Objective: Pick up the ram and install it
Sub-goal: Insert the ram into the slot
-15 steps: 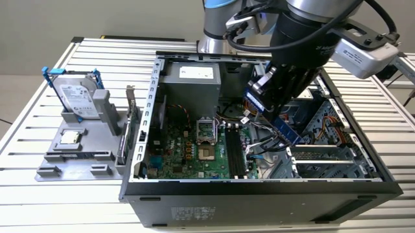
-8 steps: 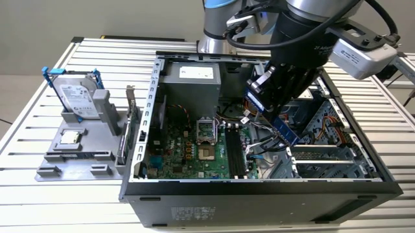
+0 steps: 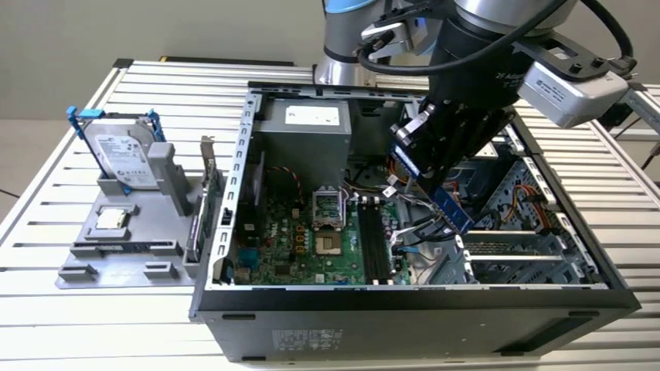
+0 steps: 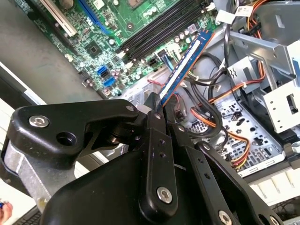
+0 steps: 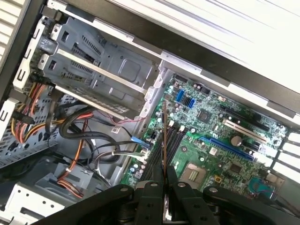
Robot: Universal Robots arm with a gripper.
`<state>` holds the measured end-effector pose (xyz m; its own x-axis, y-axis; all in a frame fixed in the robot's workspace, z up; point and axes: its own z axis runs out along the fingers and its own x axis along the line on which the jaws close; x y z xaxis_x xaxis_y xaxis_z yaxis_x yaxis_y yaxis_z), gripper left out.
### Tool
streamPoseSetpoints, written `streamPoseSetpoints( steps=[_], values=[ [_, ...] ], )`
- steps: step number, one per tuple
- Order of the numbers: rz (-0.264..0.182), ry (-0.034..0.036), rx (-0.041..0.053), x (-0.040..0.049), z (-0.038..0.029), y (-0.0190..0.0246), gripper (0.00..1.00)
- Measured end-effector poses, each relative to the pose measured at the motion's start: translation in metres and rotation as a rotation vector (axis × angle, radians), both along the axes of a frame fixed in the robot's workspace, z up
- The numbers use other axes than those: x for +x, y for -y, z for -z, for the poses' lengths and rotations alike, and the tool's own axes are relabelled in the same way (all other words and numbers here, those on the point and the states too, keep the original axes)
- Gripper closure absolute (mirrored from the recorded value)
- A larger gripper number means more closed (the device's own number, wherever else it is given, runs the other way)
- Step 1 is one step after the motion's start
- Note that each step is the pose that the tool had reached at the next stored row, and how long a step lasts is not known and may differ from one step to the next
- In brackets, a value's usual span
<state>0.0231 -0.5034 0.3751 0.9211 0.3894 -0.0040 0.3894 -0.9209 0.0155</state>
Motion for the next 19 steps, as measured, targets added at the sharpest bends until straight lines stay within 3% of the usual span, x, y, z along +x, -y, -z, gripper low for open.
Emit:
streamPoseSetpoints(
  steps=[19],
  values=[
    [0.128,0.0000,0.0000,-0.0016,0.0000,0.0000,1.00]
  ],
)
